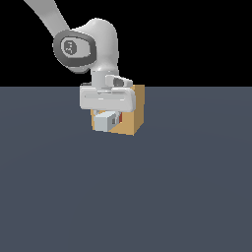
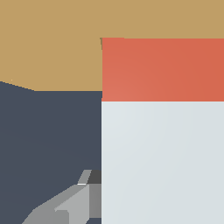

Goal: Insert the peg into the horizontal hole in a box.

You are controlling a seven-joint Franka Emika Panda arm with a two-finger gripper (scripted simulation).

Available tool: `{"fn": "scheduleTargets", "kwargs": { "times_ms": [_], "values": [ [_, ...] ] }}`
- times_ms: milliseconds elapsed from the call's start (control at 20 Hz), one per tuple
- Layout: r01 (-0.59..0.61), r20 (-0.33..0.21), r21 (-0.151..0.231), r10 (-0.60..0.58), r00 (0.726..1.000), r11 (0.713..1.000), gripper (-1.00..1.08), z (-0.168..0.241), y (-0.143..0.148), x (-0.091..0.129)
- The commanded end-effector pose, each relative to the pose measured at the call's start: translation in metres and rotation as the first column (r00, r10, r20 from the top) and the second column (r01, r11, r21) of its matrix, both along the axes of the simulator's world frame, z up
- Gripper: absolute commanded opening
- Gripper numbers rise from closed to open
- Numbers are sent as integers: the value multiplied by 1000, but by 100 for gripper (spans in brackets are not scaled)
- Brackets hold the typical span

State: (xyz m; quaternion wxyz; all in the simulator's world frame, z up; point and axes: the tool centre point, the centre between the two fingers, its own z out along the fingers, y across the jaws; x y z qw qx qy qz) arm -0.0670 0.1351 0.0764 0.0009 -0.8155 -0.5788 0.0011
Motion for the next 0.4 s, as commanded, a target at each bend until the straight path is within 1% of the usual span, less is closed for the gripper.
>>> {"fn": "scheduleTargets", "kwargs": {
  "times_ms": [0, 150, 350],
  "values": [
    [2, 5, 1, -2, 1000, 1000, -100, 2, 12, 6],
    [2, 6, 1, -2, 1000, 1000, -100, 3, 20, 10],
    [2, 6, 1, -2, 1000, 1000, -100, 3, 21, 11]
  ]
}}
